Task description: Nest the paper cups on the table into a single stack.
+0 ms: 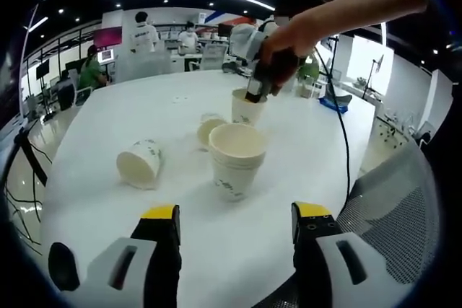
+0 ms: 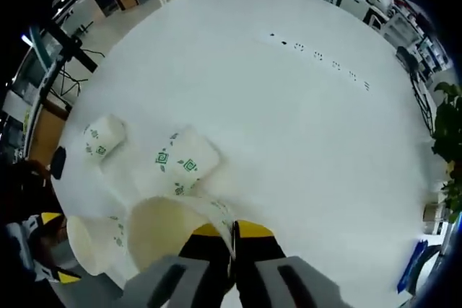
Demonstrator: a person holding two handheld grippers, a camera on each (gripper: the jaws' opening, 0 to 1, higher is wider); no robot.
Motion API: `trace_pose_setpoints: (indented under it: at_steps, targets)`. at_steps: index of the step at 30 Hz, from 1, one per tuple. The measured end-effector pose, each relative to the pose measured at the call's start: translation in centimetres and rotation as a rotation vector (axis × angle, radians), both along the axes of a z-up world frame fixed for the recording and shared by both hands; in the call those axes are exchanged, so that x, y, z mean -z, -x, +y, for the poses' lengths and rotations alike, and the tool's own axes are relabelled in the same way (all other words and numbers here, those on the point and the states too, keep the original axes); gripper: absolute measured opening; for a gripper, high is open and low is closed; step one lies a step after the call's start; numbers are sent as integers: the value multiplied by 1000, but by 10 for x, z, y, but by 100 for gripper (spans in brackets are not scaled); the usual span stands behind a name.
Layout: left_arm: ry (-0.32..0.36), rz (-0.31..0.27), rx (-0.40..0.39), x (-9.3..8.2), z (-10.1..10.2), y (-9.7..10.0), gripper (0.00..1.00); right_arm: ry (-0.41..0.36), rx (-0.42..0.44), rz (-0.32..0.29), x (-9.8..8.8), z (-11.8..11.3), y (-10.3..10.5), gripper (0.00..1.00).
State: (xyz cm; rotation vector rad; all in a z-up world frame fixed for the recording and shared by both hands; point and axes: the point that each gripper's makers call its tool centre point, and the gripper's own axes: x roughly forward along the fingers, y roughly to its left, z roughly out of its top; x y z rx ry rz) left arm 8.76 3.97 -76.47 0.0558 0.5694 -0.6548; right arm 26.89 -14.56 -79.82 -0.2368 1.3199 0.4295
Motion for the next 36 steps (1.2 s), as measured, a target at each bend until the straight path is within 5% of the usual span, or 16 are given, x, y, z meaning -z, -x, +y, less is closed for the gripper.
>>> trace_pose_setpoints:
  at_steps: [8, 19, 36]
  targets:
    - [-2, -3, 7, -1, -2, 1, 61, -30, 2, -18, -22, -4, 1, 0]
    - [-4, -12, 15, -2, -4, 2, 61, -57, -70, -26, -60, 10, 28, 0]
    - [-2, -19, 18, -1, -4, 2, 61, -104, -252, -31, -99, 62, 48, 0]
